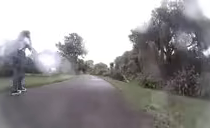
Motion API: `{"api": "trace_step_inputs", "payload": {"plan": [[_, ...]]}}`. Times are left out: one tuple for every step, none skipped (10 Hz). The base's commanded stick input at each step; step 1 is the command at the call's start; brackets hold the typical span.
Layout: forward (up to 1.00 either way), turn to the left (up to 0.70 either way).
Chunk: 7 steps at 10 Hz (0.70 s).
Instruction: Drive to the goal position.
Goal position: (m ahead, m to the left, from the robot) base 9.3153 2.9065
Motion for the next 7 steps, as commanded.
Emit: {"api": "trace_step_inputs", "payload": {"plan": [[0.85, 0.01], [0.85, 0.00], [0.85, 0.00], [0.85, 0.00], [0.85, 0.00], [0.85, 0.00], [0.85, 0.00]]}}
